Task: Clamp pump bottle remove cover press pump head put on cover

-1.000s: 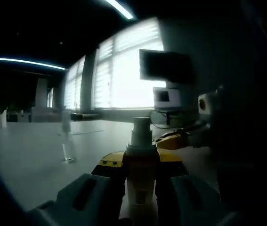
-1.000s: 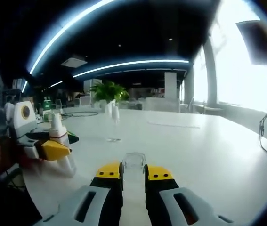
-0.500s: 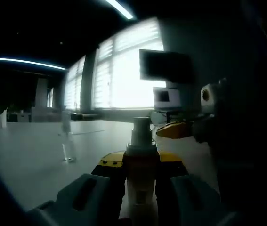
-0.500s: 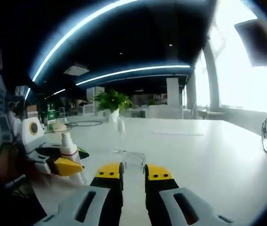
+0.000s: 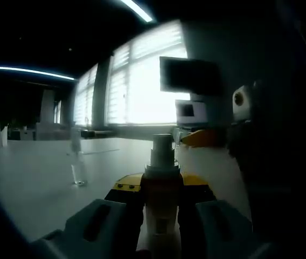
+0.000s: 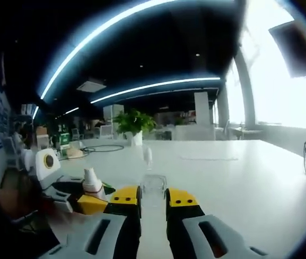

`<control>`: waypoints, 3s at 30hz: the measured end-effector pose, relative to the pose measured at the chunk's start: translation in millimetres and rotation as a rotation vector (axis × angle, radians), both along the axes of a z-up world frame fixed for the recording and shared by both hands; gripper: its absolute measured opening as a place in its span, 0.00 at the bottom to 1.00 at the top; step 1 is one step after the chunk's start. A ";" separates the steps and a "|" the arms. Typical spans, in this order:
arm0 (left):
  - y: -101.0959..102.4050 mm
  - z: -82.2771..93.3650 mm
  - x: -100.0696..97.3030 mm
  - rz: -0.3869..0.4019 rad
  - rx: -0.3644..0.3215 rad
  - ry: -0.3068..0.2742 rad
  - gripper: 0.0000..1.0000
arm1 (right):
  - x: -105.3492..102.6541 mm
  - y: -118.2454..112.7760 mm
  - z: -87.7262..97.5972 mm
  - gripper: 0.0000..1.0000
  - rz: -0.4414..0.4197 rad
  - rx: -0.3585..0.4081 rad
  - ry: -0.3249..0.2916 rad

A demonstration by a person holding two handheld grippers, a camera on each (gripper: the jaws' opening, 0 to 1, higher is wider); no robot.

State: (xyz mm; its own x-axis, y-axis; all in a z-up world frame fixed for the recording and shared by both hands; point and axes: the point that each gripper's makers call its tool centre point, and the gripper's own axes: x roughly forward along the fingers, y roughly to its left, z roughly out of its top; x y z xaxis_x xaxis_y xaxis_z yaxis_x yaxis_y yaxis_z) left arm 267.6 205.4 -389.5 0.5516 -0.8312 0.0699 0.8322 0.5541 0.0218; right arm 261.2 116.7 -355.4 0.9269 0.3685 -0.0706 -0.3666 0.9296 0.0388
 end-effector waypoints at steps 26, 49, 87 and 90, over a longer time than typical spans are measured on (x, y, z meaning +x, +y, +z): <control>0.5 -0.1 0.4 0.000 0.001 -0.001 0.14 | -15.0 25.7 31.2 0.12 0.056 0.017 -0.054; 0.3 0.1 -0.1 -0.001 0.001 -0.003 0.14 | -14.0 61.1 42.5 0.12 0.143 -0.019 -0.071; 1.5 -0.5 0.9 -0.002 0.002 -0.004 0.14 | -13.2 99.1 25.4 0.13 0.230 -0.073 0.012; 0.7 -0.1 -0.1 -0.002 0.002 -0.004 0.14 | -11.9 98.3 21.8 0.13 0.222 -0.077 0.028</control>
State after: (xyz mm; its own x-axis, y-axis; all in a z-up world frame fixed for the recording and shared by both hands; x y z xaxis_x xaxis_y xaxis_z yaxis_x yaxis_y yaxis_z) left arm 267.5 206.1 -389.6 0.5493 -0.8327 0.0704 0.8335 0.5520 0.0259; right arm 249.2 215.0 -333.5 0.8211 0.5555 -0.1313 -0.5621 0.8269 -0.0164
